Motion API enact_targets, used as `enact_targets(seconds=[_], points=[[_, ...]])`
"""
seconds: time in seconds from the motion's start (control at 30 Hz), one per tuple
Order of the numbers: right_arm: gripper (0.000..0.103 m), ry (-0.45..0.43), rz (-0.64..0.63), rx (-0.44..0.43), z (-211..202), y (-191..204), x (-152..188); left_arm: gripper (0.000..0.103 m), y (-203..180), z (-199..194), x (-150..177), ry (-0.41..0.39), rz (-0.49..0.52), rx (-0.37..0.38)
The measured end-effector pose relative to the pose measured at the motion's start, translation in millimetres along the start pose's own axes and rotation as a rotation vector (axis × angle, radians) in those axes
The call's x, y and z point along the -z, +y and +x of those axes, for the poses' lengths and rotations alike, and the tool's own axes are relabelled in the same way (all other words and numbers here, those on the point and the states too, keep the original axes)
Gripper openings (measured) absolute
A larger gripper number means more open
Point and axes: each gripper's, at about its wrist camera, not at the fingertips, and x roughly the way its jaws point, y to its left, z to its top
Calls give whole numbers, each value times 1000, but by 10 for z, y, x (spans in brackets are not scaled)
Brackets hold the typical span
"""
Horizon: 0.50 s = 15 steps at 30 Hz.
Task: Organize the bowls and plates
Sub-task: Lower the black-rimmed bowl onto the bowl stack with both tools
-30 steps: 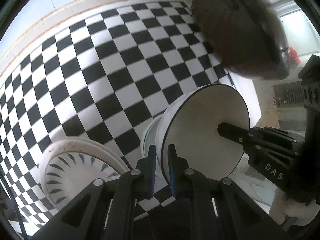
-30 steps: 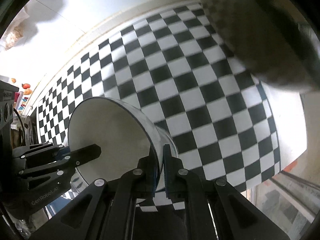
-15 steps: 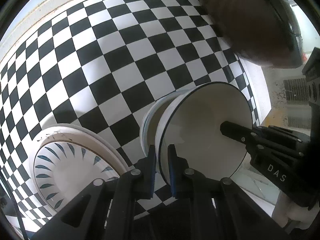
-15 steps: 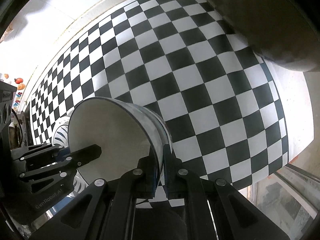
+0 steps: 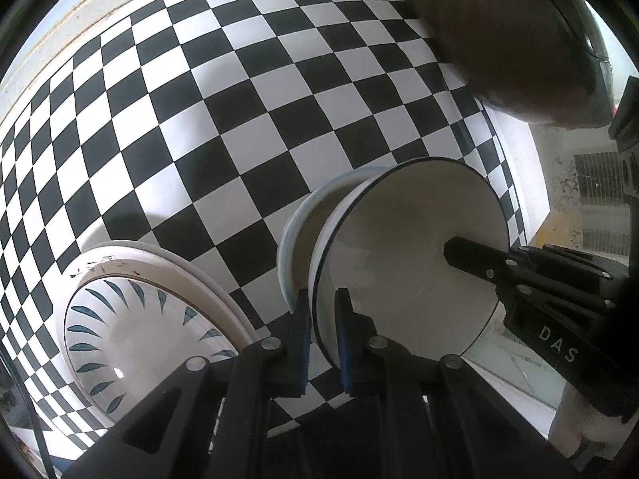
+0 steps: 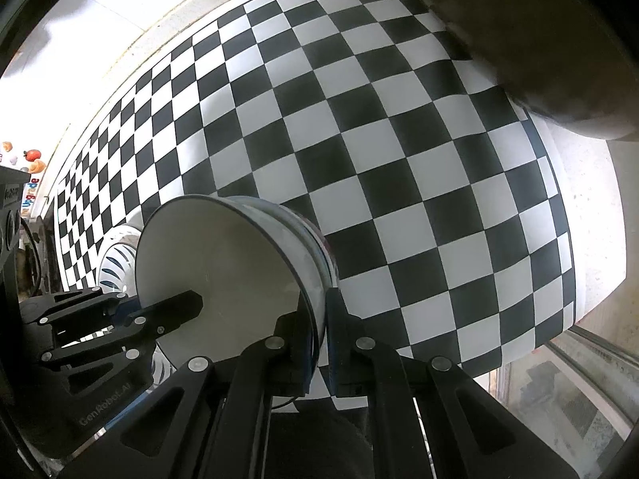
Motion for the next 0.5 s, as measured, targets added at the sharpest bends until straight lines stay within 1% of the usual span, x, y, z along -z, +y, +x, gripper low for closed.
enact_targets(seconds=[0.13, 0.23, 0.5], points=[[8, 4, 4, -6, 5, -7, 1, 9, 13, 22, -18, 2, -10, 3], [11, 6, 2, -6, 7, 13, -5, 9, 24, 27, -19, 1, -11, 4], [11, 16, 25, -27, 20, -12, 1, 10, 37, 12, -31, 7, -24, 8]])
